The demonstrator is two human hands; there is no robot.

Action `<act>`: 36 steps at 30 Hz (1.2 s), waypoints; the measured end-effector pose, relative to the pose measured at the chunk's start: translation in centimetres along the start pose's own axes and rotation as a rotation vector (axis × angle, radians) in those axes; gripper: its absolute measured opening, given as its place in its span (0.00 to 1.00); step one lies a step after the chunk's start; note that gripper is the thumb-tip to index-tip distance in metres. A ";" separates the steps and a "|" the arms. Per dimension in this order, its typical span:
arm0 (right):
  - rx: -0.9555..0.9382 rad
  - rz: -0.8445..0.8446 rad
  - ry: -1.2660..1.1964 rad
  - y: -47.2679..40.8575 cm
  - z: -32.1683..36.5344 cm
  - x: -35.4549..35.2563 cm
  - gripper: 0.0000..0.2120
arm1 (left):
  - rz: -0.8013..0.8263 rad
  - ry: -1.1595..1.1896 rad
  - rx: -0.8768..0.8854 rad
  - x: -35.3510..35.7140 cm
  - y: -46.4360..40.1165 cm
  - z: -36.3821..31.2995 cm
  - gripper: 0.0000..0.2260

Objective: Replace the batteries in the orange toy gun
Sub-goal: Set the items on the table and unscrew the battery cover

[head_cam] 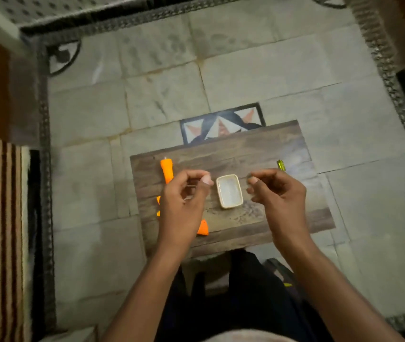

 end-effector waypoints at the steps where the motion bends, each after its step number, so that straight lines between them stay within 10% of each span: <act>1: 0.020 0.022 0.010 -1.7 -1.6 -0.3 0.03 | -0.015 0.001 -0.011 1.4 -0.7 1.3 0.05; 17: -0.018 0.056 -0.091 -19.4 -23.0 6.8 0.03 | -0.183 0.104 0.046 8.0 -14.8 24.3 0.04; 36: -0.596 0.022 -0.121 -13.9 -27.6 2.1 0.03 | -0.226 0.255 0.505 11.6 -8.4 28.6 0.04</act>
Point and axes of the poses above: each hand's wrist, its own y-axis away from the middle knuckle, its own x-axis out of the palm, z = x × y, the point moved 10 cm from there along -y, towards the middle knuckle, and after that the axes turned 1 degree about -y, right-handed, at the moved point
